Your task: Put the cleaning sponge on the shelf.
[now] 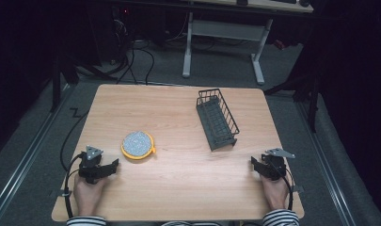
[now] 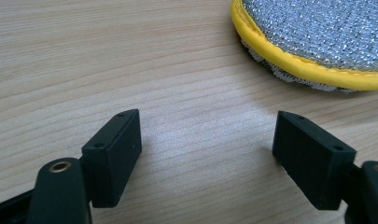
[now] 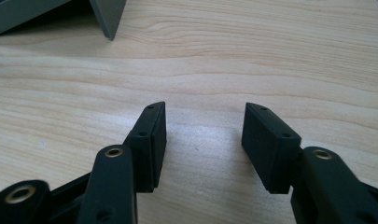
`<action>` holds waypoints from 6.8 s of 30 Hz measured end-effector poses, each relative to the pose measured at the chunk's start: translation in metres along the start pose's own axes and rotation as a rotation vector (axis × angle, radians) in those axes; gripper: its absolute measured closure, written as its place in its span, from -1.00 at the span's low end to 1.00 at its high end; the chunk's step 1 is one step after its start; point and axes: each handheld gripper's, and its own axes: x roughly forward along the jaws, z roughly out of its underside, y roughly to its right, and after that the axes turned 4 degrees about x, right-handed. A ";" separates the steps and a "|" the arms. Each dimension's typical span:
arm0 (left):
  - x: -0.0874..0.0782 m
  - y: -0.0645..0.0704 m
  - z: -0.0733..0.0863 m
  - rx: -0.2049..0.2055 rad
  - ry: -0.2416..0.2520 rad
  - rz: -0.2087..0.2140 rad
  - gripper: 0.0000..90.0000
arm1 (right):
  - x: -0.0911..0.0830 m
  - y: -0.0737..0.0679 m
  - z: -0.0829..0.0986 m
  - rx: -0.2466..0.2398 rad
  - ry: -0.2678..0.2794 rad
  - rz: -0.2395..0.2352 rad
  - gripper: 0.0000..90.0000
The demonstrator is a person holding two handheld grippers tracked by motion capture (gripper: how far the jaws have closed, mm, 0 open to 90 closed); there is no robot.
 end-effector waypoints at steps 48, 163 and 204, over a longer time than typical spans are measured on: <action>-0.001 -0.001 0.000 -0.013 0.004 0.006 -0.44 | 0.047 -0.053 -0.172 -0.092 -0.014 -0.160 0.19; 0.000 -0.002 0.000 -0.016 0.001 0.027 -0.54 | -0.007 -0.012 -0.040 0.021 0.077 -0.267 0.03; 0.024 0.001 -0.081 -0.086 -0.100 0.140 -0.31 | 0.010 -0.013 -0.006 -0.068 -0.002 -0.061 -0.18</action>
